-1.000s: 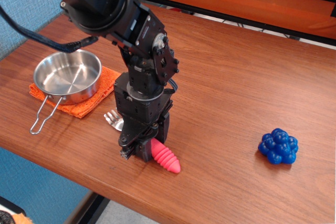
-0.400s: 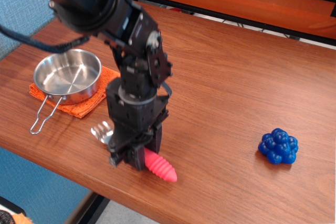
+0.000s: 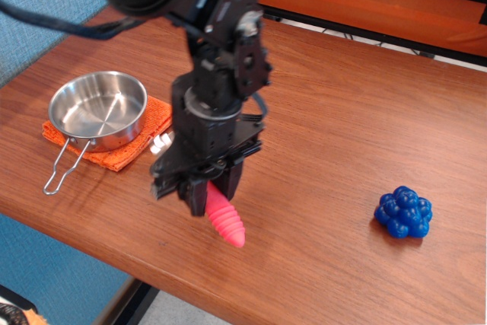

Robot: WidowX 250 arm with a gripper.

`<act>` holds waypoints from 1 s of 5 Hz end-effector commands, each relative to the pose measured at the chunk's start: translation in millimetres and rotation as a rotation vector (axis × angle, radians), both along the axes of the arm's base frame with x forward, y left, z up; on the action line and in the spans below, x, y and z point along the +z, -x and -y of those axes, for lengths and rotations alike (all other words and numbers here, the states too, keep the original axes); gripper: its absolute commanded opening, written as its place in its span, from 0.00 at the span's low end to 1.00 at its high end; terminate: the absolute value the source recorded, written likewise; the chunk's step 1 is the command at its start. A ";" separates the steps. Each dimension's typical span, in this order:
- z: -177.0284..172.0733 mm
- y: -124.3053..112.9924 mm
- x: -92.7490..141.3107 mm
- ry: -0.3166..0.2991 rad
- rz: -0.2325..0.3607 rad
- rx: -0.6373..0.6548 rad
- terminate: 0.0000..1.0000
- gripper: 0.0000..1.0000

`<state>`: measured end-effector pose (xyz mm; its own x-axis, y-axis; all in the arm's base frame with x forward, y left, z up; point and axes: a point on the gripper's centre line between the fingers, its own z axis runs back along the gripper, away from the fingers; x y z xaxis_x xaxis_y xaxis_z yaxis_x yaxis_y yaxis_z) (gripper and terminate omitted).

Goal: Move spoon above pot and blueberries.

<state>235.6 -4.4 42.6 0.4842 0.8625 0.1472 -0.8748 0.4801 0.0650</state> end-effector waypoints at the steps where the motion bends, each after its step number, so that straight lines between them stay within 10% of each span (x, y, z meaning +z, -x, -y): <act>1: -1.7 -24.9 14.2 -0.075 0.005 -0.489 0.00 0.00; 3: -4.6 -57.7 1.7 -0.054 -0.060 -0.830 0.00 0.00; 5: -1.5 -101.1 1.0 -0.014 -0.033 -0.897 0.00 0.00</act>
<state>331.1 -3.3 28.5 0.9851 0.1492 0.0850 -0.1572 0.9827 0.0975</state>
